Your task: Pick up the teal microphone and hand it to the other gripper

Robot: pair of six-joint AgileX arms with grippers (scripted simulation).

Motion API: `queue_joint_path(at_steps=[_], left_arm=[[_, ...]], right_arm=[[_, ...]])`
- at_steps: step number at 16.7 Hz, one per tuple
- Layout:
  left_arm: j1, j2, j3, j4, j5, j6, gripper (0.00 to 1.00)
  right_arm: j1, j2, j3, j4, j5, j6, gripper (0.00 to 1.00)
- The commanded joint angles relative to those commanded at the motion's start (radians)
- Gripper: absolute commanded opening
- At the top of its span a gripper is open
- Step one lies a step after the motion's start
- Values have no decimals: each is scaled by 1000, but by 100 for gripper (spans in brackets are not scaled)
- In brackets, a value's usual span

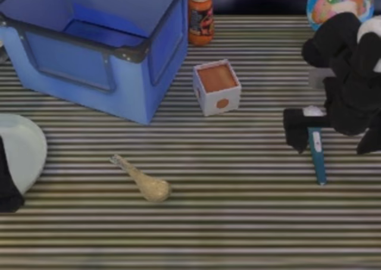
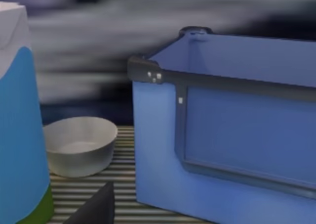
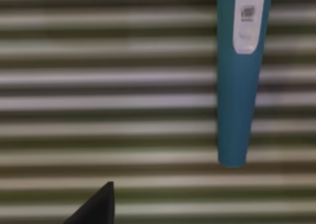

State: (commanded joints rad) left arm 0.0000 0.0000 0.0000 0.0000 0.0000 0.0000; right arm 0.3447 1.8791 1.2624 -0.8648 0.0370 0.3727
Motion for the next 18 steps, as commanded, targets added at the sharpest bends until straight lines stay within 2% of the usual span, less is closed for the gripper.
queue_joint_path(at_steps=[5, 13, 18], left_arm=[[0, 0, 0, 0, 0, 0, 100], [0, 0, 0, 0, 0, 0, 100], [0, 0, 0, 0, 0, 0, 100]], right_arm=[[-4, 9, -9, 18, 0, -2, 100], [-9, 210, -111, 326, 1, -6, 100], [-9, 229, -120, 349, 1, -6, 100]])
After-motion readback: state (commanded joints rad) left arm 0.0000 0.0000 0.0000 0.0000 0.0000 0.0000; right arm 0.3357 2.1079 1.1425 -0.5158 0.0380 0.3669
